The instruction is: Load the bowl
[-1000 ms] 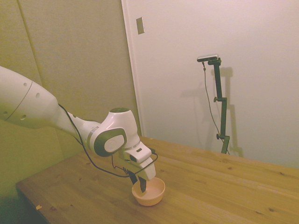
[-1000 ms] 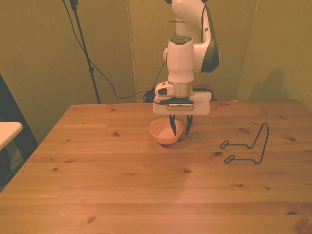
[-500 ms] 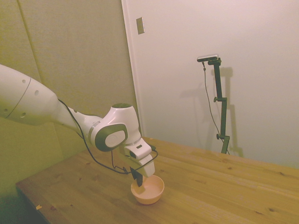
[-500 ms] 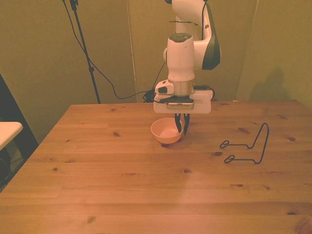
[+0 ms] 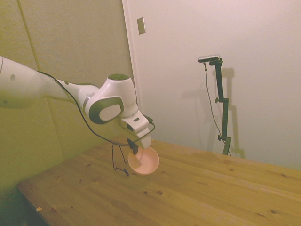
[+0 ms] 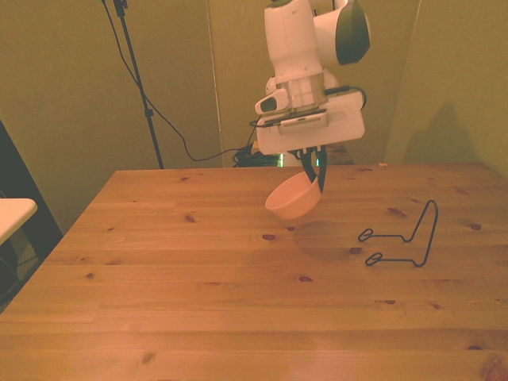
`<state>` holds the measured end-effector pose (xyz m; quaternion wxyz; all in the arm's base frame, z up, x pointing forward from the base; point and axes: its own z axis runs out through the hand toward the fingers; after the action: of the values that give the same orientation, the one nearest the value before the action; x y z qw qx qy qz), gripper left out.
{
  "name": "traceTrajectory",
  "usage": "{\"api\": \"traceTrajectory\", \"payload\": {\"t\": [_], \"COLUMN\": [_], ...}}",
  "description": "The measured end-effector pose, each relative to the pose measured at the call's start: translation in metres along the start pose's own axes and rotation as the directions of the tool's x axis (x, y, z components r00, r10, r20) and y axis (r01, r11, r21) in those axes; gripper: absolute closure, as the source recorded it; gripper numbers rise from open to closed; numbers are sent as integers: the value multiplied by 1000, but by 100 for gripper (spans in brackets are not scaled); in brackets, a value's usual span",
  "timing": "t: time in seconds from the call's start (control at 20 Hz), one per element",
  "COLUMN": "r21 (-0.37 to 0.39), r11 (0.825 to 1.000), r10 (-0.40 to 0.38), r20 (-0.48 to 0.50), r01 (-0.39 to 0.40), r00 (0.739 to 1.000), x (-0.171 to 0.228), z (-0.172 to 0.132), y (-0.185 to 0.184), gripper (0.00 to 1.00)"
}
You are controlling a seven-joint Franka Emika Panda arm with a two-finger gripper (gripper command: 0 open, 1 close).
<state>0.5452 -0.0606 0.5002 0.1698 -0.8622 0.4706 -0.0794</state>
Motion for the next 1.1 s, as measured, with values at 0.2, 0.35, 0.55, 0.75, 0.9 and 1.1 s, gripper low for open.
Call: {"api": "traceTrajectory", "payload": {"t": [0.2, 0.35, 0.55, 0.75, 0.9, 1.1], "r21": [83, 167, 230, 289, 330, 389], "r11": [996, 984, 971, 954, 941, 917], "r10": [-35, -74, -119, -151, -177, -227], "r20": [45, 120, 209, 252, 290, 326], "r01": [31, 53, 69, 75, 76, 89], "r00": [998, 990, 971, 956, 941, 918], "x": [-12, -25, -47, -44, -38, -41], "z": [-20, -13, 17, 33, 51, 70], "y": [-30, -41, -58, -55, -46, -34], "gripper": [100, 100, 100, 100, 100, 100]}}
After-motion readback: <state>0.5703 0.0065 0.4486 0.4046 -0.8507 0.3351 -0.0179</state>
